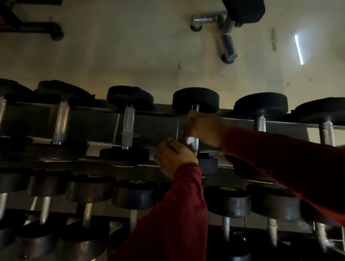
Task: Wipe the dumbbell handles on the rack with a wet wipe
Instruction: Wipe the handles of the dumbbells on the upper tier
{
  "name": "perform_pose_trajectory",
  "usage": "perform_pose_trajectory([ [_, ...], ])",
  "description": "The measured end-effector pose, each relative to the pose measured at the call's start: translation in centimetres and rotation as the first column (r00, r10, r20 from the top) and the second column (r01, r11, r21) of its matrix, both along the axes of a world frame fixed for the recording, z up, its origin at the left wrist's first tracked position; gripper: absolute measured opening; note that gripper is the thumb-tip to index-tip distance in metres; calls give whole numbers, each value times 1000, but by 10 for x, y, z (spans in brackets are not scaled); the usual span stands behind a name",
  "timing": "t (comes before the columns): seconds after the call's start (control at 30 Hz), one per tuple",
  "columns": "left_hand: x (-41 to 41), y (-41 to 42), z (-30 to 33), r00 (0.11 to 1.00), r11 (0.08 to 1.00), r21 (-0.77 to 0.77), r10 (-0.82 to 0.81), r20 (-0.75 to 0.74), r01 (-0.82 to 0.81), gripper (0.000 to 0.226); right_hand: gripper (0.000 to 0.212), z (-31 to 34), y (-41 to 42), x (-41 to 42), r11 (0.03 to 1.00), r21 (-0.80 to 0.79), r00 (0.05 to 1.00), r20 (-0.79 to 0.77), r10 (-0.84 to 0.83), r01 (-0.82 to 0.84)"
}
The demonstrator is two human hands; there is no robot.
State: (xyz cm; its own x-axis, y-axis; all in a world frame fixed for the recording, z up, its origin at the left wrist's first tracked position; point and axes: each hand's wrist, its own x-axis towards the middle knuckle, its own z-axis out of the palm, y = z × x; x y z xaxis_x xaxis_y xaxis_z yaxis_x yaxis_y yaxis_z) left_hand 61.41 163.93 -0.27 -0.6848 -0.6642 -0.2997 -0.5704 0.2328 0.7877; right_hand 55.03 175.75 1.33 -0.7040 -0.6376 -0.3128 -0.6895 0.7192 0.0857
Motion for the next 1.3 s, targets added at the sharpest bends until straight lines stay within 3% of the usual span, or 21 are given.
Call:
perform_pose_trajectory([
  [0.07,0,1,-1,1000,1000,-14,-6,12,6,50,14,0,-4,-3,993,20,992,-55,-113,114],
  [0.13,0,1,-2,1000,1000,-20,-20,7,20,50,12,-5,-6,0,993,96,990,-127,-54,66],
  [0.27,1,0,-1,999,998,-31,-48,-14,47,45,28,-3,0,23,993,-110,991,130,-36,51],
  [0.33,2,-1,-2,998,998,-15,-61,-7,61,43,36,10,10,32,911,-302,934,307,-184,279],
  [0.37,2,-1,-2,998,998,-5,-67,-9,67,42,37,17,15,38,815,-382,877,387,-286,435],
  [0.43,3,-1,-5,997,997,15,-72,-29,73,42,39,24,24,53,504,-466,686,512,-517,728],
  [0.5,3,-1,-4,994,995,14,-96,-42,97,46,33,28,33,70,40,-444,382,719,-581,895],
  [0.57,5,-1,-1,986,988,-11,-157,-57,157,53,23,37,41,86,-400,-237,111,943,-313,885],
  [0.6,8,-1,1,977,979,-40,-203,-64,201,55,20,45,48,94,-514,-132,55,985,-163,848],
  [0.63,11,0,4,962,962,-90,-264,-64,258,55,20,51,56,102,-565,-75,33,996,-83,822],
  [0.7,22,8,11,915,897,-227,-401,-48,381,44,25,61,75,118,-563,-75,46,997,-66,823],
  [0.77,41,24,21,877,841,-341,-473,-87,420,32,25,68,94,135,-512,-165,83,980,-179,843],
  [0.87,69,63,35,815,807,-368,-549,-185,461,22,24,66,130,149,-485,-284,116,931,-347,827],
  [0.97,81,111,36,854,870,-183,-487,-182,457,34,23,51,169,151,-327,-344,129,836,-533,880],
  [1.03,80,137,30,927,926,48,-376,1,375,38,15,40,187,148,-226,-340,131,768,-627,913],
  [1.1,76,154,16,912,941,133,-335,236,311,38,7,35,194,142,-182,-259,90,772,-629,949],
  [1.17,71,163,6,896,962,73,-273,349,264,43,17,28,195,134,-21,-172,116,745,-657,985],
  [1.3,66,175,-3,940,998,41,-65,335,54,44,36,13,191,118,407,-104,395,542,-742,908],
])
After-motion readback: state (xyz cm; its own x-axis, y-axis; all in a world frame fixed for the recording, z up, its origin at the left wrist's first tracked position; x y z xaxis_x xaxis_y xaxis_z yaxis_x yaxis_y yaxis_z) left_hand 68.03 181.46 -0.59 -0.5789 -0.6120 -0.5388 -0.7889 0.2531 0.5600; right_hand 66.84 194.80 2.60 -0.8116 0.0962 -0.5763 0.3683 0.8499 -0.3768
